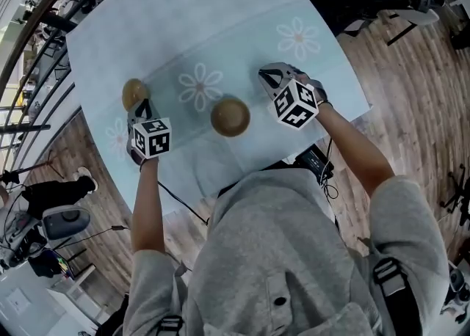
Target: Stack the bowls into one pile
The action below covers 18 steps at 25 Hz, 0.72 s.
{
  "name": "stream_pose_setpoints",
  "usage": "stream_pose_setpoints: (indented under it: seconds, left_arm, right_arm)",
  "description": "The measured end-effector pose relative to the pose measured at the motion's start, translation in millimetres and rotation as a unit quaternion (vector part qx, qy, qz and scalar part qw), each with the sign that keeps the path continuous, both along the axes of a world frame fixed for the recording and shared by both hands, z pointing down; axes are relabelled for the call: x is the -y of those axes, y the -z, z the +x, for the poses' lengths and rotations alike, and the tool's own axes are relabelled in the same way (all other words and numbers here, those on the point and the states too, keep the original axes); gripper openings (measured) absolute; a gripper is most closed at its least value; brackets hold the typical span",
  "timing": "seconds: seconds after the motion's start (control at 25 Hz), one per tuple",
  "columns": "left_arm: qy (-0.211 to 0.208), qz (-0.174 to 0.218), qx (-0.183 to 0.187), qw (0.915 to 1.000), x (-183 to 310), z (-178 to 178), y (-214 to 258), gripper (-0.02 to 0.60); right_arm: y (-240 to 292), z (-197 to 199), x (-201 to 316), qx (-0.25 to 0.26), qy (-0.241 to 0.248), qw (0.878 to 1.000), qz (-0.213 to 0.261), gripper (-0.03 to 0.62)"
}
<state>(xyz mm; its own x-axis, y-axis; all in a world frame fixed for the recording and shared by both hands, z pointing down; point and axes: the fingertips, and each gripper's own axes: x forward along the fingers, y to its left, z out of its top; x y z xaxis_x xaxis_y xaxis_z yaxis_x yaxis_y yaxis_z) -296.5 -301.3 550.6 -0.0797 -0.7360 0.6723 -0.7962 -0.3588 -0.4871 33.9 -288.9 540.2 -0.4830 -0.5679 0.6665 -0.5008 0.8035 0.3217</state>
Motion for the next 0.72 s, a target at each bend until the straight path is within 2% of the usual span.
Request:
stream_pose_setpoints:
  seconds: [0.32, 0.72]
  left_arm:
    - [-0.020, 0.019, -0.018, 0.9995, -41, 27, 16, 0.023]
    - [-0.052, 0.012, -0.035, 0.9980, -101, 77, 11, 0.023]
  right_arm:
    - [9, 3, -35, -0.003, -0.011, 1.000, 0.012, 0.029]
    - [9, 29, -91, -0.012, -0.028, 0.999, 0.014, 0.029]
